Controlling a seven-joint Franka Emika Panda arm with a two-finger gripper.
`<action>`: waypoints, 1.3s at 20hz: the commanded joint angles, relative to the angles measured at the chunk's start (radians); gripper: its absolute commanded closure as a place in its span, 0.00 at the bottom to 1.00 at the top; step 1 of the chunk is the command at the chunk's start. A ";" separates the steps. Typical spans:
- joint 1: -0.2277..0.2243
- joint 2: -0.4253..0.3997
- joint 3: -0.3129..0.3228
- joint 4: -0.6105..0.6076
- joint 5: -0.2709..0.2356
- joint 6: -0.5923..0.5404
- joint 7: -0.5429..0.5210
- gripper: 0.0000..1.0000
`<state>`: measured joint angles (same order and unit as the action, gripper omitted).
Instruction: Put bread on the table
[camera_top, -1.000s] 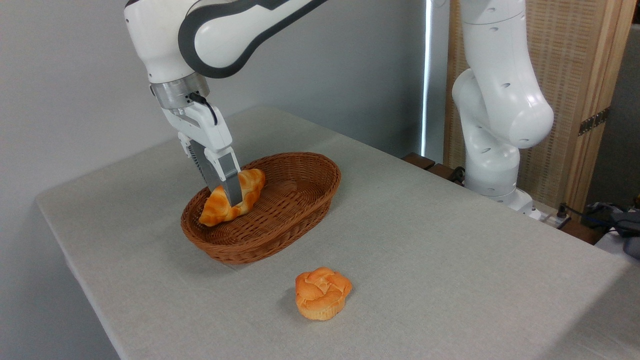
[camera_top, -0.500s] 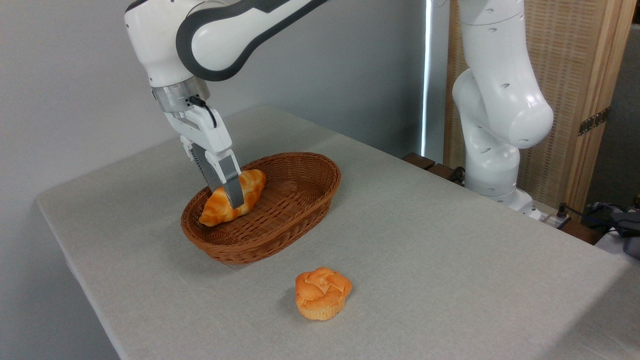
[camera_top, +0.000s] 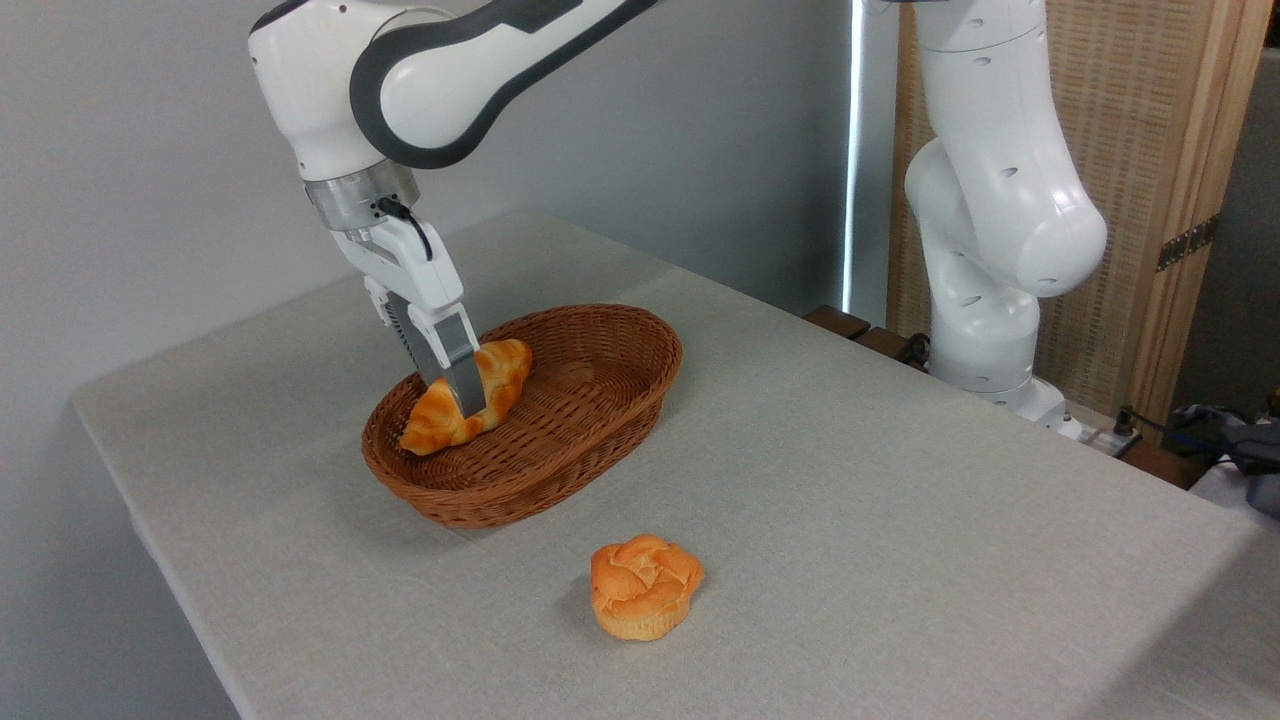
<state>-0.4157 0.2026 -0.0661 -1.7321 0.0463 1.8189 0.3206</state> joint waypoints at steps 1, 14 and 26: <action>0.000 0.003 0.002 0.009 0.012 -0.020 -0.002 0.76; 0.003 0.000 0.005 0.009 0.007 -0.020 0.009 1.00; 0.005 -0.020 0.011 0.013 0.003 -0.056 0.008 1.00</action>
<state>-0.4117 0.2000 -0.0614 -1.7277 0.0463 1.8149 0.3208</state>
